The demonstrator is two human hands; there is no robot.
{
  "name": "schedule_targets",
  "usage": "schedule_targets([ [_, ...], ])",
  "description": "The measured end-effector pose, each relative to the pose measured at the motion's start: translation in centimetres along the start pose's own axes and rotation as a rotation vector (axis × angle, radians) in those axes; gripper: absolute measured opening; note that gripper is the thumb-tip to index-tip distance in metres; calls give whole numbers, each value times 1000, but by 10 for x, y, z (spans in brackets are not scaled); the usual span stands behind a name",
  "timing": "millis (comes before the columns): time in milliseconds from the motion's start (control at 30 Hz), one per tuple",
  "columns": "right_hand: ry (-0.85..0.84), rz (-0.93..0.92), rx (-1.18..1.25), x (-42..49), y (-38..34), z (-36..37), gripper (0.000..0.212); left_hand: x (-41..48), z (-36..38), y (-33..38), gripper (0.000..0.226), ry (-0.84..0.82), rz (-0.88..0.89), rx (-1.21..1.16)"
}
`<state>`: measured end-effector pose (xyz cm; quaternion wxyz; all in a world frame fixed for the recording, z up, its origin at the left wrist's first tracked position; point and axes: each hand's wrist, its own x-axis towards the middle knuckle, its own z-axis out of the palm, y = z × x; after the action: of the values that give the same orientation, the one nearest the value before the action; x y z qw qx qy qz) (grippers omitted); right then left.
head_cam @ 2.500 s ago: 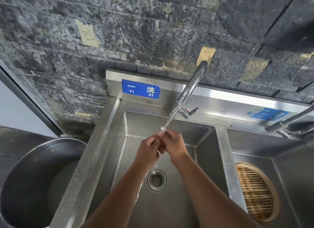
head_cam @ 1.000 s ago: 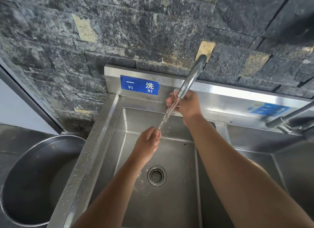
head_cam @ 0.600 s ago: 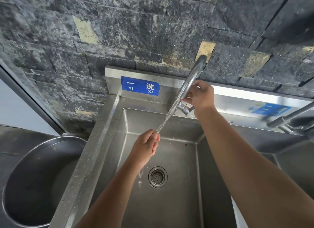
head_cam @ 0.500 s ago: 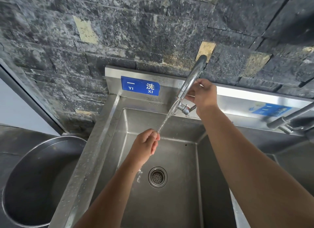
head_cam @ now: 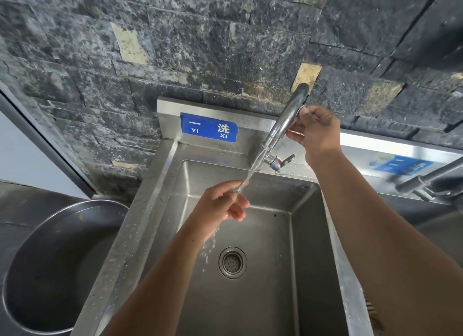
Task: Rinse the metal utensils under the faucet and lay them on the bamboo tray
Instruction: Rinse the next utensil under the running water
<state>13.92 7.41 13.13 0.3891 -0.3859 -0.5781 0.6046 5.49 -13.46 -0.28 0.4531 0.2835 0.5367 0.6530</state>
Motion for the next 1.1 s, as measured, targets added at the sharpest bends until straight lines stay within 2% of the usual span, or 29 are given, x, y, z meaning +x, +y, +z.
schedule_targets([
  [333,-66,20,-25,-9,23,8,27,-8,-14,-14,17,-20,-12,166],
  [567,-86,86,-65,-21,47,18,12,-11,-16,-25,22,-30,-19,249],
  [700,-132,108,-44,-31,57,25,12,-9,-15,-23,23,-34,-1,273],
  [800,-143,119,-54,-37,62,30,11,-5,-9,-19,22,9,11,244],
  [933,-243,147,-128,-58,81,40,16,5,5,-9,24,95,-1,145],
  [1100,-242,130,-96,-68,100,42,16,7,18,-6,23,156,-39,146],
])
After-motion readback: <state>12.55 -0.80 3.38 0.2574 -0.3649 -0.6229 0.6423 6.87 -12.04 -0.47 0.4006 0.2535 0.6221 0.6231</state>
